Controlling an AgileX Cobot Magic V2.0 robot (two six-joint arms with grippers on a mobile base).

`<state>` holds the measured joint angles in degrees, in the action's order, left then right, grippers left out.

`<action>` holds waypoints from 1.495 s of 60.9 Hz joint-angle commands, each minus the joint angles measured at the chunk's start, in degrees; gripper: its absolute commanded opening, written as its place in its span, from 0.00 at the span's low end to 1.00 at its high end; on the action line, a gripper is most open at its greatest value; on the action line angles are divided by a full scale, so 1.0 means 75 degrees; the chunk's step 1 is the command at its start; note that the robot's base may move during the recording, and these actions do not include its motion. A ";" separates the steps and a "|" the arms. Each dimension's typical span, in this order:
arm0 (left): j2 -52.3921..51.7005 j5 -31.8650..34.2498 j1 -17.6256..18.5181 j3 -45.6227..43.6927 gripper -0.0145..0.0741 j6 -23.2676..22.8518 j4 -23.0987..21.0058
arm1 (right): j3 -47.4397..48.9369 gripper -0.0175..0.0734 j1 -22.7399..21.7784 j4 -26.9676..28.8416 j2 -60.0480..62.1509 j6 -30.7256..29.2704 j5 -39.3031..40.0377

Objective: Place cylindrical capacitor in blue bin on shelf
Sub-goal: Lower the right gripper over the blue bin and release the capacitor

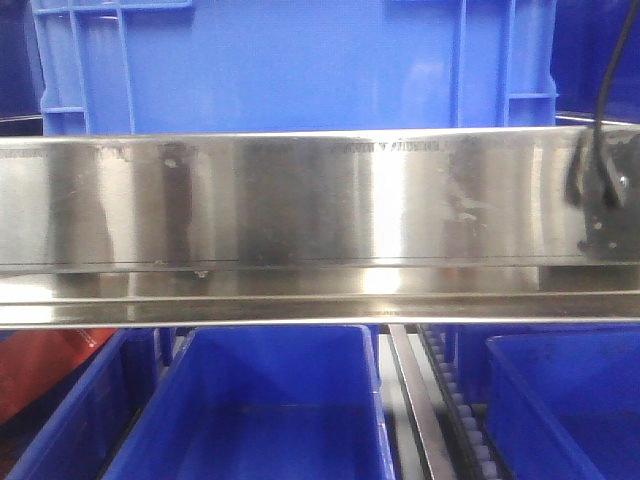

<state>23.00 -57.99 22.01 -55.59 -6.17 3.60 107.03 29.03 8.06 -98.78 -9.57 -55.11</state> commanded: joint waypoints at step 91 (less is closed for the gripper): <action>-0.0044 0.0790 -0.0023 0.0010 0.04 -0.0061 0.0153 | -0.6132 0.01 0.0004 -0.0358 0.7216 0.0083 0.3373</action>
<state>23.00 -53.60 22.01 -55.59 -6.17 4.48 66.80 29.03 6.03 -49.08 -9.04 -34.43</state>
